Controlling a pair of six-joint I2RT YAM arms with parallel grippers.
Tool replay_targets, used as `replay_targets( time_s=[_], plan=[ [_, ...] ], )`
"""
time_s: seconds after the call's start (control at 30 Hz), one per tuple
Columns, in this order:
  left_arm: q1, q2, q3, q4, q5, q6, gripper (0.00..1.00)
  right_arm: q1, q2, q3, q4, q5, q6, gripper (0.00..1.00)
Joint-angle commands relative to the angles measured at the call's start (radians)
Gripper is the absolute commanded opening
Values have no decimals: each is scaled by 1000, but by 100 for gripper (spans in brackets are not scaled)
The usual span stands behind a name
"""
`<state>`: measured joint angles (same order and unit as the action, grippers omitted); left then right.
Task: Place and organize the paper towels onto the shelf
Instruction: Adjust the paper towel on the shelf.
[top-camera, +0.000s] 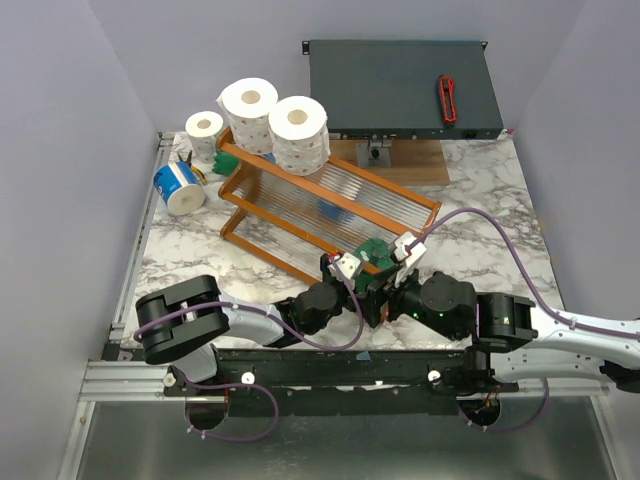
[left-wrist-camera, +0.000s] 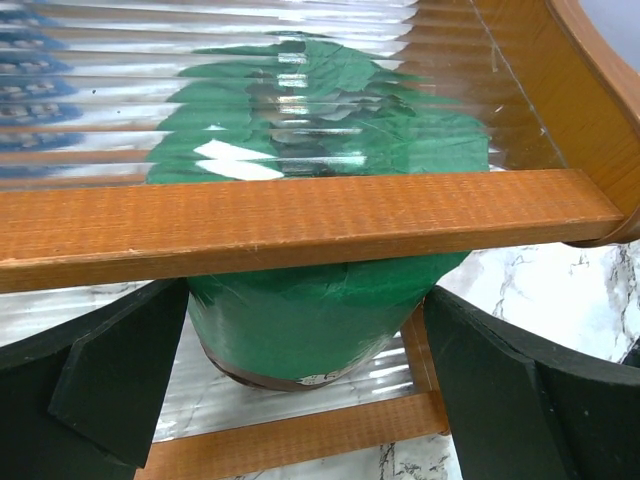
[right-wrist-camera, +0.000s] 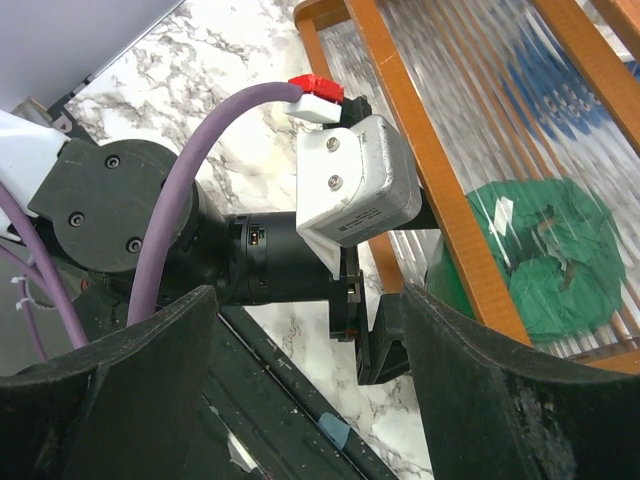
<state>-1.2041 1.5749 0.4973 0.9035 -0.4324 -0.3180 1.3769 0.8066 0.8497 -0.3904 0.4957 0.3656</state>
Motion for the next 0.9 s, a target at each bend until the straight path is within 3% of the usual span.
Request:
replay_targets(
  time_s=[0.0, 0.63, 0.87],
  plan=[
    [5, -29, -16, 20, 38, 9, 98, 0, 22, 35, 8, -20, -6, 77],
    [3, -251, -134, -111, 16, -53, 99, 0, -8, 68, 21, -11, -7, 85],
    [4, -429, -123, -429, -87, -161, 99, 0, -60, 71, 9, 35, -3, 87]
  ],
)
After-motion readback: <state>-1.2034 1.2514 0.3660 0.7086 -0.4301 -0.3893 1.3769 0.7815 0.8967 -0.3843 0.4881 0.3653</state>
